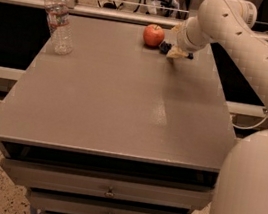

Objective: Move rxbar blueberry near apple

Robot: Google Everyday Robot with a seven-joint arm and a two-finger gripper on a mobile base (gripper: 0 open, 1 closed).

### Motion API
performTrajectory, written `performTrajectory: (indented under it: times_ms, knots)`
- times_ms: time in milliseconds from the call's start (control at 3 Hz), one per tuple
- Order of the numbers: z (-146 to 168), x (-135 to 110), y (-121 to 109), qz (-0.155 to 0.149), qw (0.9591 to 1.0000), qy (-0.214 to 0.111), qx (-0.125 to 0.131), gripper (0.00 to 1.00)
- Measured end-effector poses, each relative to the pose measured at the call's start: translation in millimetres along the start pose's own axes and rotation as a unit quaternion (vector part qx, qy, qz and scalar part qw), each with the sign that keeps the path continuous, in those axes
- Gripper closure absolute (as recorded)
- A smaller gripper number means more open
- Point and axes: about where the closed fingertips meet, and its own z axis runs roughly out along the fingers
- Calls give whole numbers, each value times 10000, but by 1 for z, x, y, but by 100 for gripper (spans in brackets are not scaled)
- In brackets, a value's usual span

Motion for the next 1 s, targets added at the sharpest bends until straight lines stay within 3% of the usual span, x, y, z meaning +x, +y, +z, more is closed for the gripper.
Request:
performTrajectory:
  times_ms: [333,667,1000]
  knots:
    - [-60,6,15,578,9976,-351,169,27]
    - [-178,-11,42,1453,9826,-1071,429,21]
    - [-237,-1,54,1987,9653,-1535,722,1]
